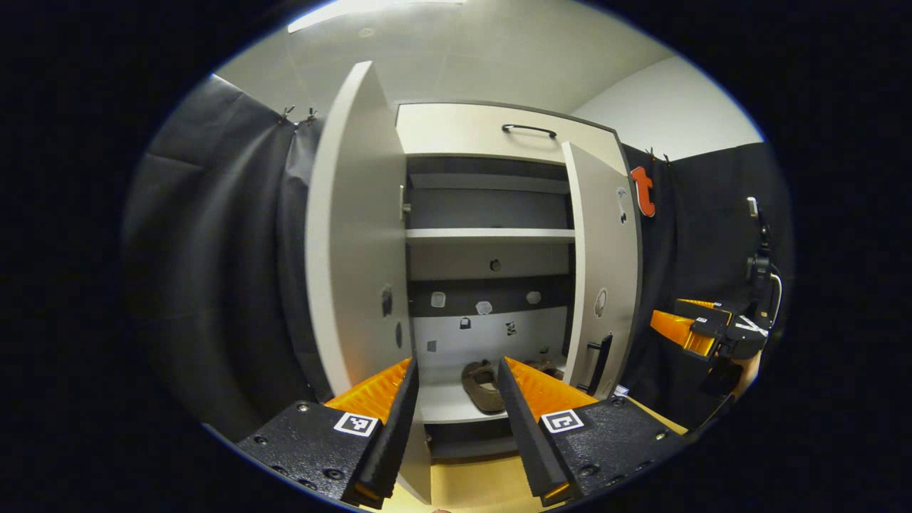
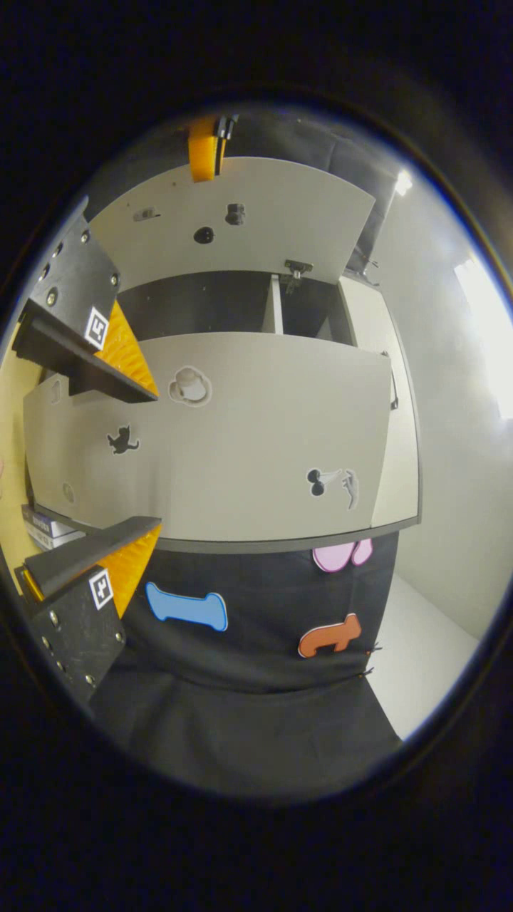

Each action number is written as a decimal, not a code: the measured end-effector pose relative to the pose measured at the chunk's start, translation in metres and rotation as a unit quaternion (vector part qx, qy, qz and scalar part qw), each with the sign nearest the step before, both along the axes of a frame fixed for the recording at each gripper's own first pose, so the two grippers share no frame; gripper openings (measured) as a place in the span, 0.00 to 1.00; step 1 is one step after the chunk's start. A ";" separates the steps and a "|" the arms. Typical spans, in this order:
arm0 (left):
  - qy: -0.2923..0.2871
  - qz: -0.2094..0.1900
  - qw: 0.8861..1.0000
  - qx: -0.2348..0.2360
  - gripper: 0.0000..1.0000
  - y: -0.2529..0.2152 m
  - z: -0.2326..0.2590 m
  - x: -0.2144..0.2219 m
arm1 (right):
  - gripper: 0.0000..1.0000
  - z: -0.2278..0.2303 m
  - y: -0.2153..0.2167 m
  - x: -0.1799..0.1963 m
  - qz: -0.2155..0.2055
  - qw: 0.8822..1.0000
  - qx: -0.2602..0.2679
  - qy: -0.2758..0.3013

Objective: Grab one shoe with the right hand and put it into the shoe cabinet, grab the other shoe with the left hand and put it into the shoe cabinet; then close the right door with the right hand and the left door with the left hand.

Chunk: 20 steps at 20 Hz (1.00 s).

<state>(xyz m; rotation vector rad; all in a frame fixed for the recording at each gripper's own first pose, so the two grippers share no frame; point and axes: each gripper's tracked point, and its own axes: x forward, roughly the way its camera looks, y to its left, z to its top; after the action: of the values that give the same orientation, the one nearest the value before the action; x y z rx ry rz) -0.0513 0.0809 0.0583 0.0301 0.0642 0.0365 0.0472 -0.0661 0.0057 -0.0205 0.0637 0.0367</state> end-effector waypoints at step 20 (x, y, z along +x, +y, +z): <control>0.016 0.099 0.995 -0.013 0.87 0.115 -0.008 -0.025 | 0.96 -0.010 0.001 -0.002 -0.007 1.000 0.006 0.014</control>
<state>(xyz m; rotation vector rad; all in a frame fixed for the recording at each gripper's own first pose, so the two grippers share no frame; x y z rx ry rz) -0.0764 0.1956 0.0502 -0.0009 0.0995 0.2340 0.0454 -0.0646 -0.0042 -0.0077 0.0914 0.0231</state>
